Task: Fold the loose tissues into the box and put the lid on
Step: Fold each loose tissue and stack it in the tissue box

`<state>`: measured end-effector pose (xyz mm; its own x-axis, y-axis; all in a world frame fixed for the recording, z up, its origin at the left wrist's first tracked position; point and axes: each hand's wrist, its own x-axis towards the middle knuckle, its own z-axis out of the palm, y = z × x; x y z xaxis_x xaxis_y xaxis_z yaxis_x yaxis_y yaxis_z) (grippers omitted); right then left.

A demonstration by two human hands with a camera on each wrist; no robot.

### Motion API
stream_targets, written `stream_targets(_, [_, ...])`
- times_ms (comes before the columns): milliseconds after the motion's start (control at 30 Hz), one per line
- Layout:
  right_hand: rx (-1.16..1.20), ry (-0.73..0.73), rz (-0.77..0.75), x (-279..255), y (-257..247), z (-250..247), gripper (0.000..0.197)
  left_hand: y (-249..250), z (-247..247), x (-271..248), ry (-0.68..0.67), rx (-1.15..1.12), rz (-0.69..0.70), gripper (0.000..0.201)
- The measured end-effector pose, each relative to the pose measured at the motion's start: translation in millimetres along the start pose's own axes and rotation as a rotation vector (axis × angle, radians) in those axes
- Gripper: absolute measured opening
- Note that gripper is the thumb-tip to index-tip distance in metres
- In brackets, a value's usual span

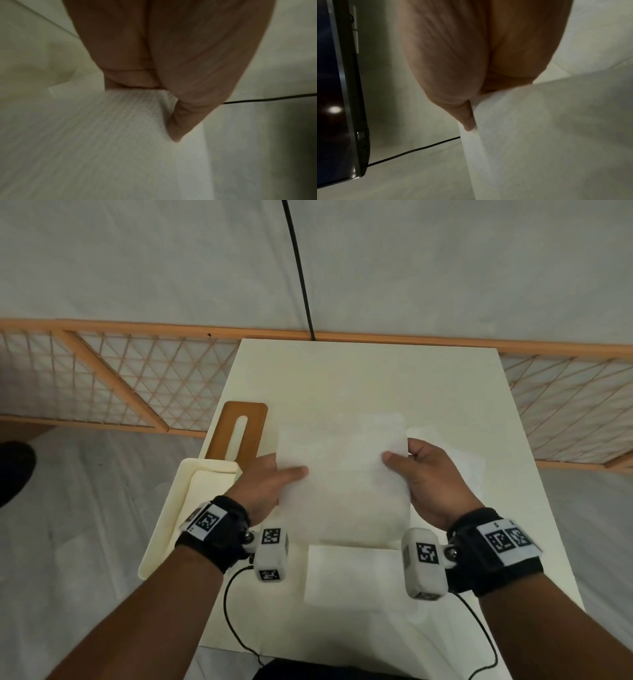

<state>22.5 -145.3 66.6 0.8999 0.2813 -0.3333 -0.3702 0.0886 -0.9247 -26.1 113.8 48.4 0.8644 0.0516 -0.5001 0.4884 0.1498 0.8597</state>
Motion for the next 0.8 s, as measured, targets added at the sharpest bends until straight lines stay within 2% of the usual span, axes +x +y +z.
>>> stream_targets(133, [-0.026,-0.076,0.045,-10.1,-0.8,-9.8,0.027,1.6,3.3,-9.0,-0.018,-0.017,0.044,0.030])
stream_targets(300, [-0.054,-0.122,0.027,-23.3,-0.5,-18.7,0.028,0.4,-3.9,-26.0,-0.100,0.095,0.155,0.030])
stream_targets(433, [0.060,-0.097,-0.117,-28.6,-6.2,-24.4,0.023,4.3,-4.2,-43.1,-0.090,-0.015,0.292,0.022])
stream_targets(533, [0.027,-0.126,-0.205,-31.8,-9.2,-25.1,0.019,2.0,-1.3,-51.6,-0.079,-0.042,0.352,0.025])
stream_targets(633, [-0.086,-0.114,-0.172,-30.9,-3.4,-33.8,0.048,2.8,2.0,-57.1,-0.053,-0.062,0.280,0.025])
stream_targets(667, [-0.098,-0.114,-0.147,-31.1,-1.4,-37.0,0.049,4.1,2.5,-58.5,-0.048,-0.067,0.247,0.025])
stream_targets(800, [0.030,-0.122,-0.051,-31.6,5.5,-37.5,0.019,6.9,4.1,-55.2,-0.032,-0.099,0.119,0.047])
